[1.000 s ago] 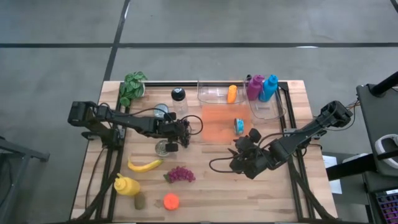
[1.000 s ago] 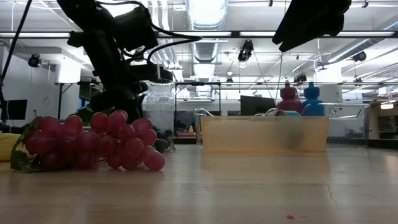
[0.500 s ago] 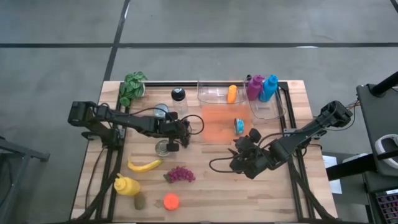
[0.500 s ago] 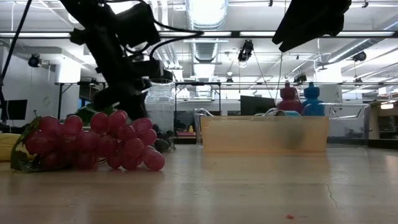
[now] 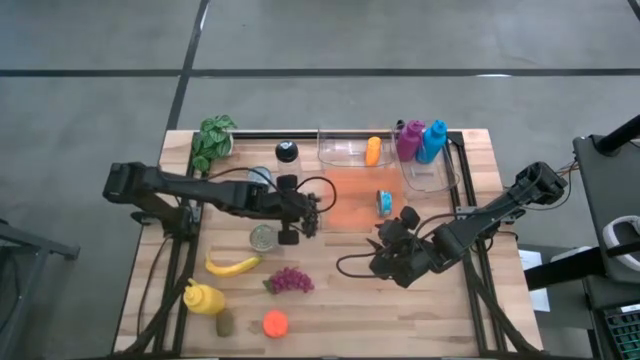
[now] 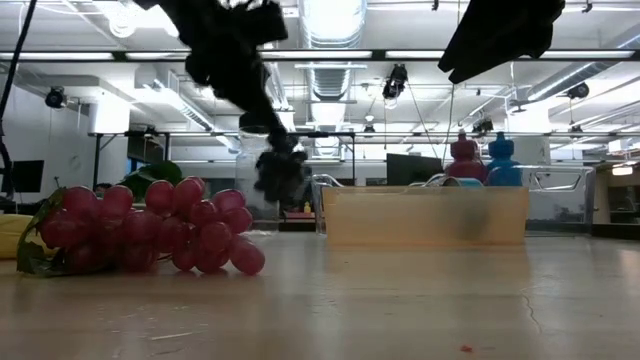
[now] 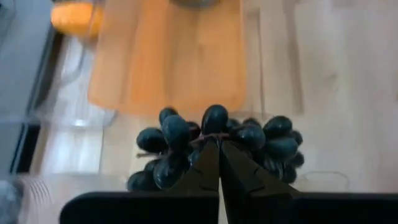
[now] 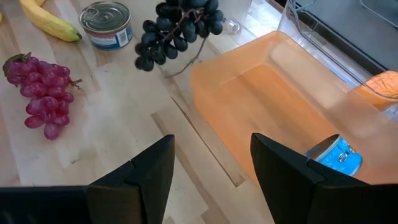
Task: Pick & Place Food Item
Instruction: Put the dark violet grapes into the left transparent bin
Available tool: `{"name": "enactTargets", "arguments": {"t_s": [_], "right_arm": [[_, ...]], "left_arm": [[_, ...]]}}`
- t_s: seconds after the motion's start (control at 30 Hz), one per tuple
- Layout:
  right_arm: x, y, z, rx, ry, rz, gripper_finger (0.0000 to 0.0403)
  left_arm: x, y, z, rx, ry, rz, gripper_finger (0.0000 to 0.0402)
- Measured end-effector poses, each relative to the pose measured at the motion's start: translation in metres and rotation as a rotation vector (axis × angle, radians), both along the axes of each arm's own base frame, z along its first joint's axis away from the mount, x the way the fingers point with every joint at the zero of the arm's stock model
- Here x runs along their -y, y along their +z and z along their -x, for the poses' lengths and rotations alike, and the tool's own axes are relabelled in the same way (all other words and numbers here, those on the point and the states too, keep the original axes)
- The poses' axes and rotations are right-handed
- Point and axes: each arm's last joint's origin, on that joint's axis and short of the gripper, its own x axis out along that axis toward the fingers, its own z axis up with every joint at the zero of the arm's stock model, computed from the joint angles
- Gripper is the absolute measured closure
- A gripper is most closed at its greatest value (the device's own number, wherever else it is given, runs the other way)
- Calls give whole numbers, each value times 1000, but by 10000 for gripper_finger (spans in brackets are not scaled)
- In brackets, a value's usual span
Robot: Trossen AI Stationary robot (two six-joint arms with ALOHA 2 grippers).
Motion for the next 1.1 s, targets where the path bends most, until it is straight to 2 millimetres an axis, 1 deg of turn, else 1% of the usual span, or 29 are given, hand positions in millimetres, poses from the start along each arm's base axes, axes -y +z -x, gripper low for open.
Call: {"name": "enactTargets", "arguments": {"t_s": [0.1, 0.23, 0.53, 0.67, 0.83, 0.93, 1.07, 1.1], "right_arm": [[0, 0, 0, -1, 1, 1, 197], [0, 0, 0, 0, 1, 1, 197], [0, 0, 0, -3, 5, 5, 197], [0, 0, 0, -2, 6, 4, 197], [0, 0, 0, -1, 6, 4, 197], [0, 0, 0, 1, 6, 3, 197], [0, 0, 0, 2, 6, 2, 197], [0, 0, 0, 2, 6, 2, 197]], "left_arm": [[5, 17, -4, 22, -14, 2, 401], [5, 41, -9, 58, -16, 2, 401], [-9, 80, -15, 131, 1, -89, 401], [-25, 93, -17, 172, 51, -95, 401], [-56, 100, -22, 209, 122, -132, 401], [-74, 107, -26, 239, 169, -141, 401], [-91, 118, -35, 296, 213, -154, 401], [-95, 117, -39, 295, 222, -156, 401]]}}
